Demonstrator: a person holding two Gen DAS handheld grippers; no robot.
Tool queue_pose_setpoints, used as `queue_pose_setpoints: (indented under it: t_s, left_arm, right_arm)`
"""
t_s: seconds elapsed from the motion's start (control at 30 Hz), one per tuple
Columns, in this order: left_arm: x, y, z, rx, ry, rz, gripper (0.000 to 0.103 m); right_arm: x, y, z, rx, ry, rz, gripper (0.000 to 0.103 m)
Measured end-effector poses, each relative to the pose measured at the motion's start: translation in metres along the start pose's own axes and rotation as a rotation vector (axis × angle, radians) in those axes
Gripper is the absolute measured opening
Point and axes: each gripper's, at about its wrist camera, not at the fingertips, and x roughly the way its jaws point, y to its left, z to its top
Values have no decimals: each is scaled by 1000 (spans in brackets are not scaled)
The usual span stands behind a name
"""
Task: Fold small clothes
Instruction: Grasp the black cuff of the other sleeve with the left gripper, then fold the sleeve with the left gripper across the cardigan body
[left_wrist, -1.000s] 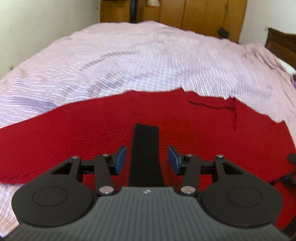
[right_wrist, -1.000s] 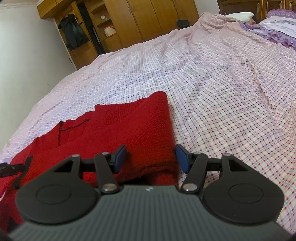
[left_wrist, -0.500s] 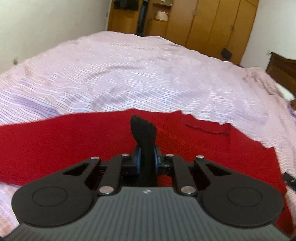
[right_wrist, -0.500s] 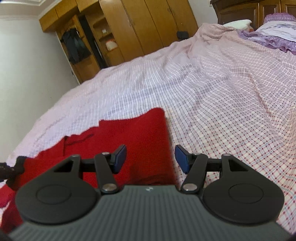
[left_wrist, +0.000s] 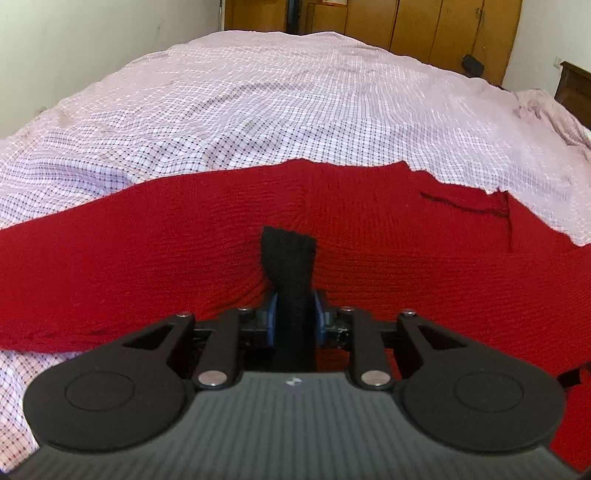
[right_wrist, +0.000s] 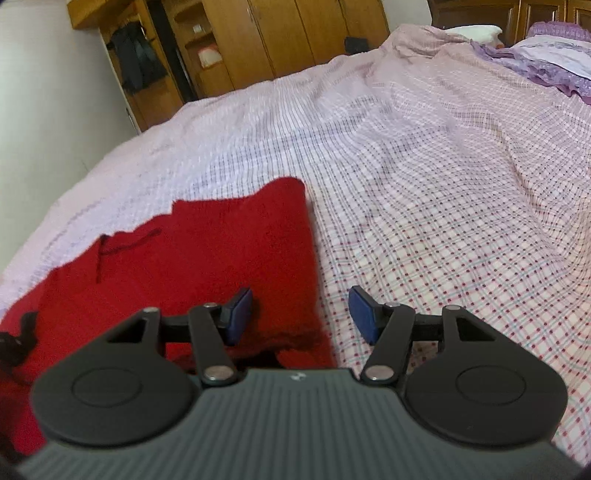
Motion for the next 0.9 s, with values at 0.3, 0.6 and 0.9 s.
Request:
queue_pose_setpoints:
  t_s: [0.3,0.6,0.9]
  left_arm:
    - [-54,39,-5,-37,-15,29,41]
    - [-102,134,-16,-166,-47,169,55]
    - [-97,206,-30,-403,-39,213,67]
  right_arm:
    - [-15,11,-2,-65,-42,9,61]
    - [-83,50,-1,-149,-41,100,61]
    - [-134,77,-34,-197,36,146,61]
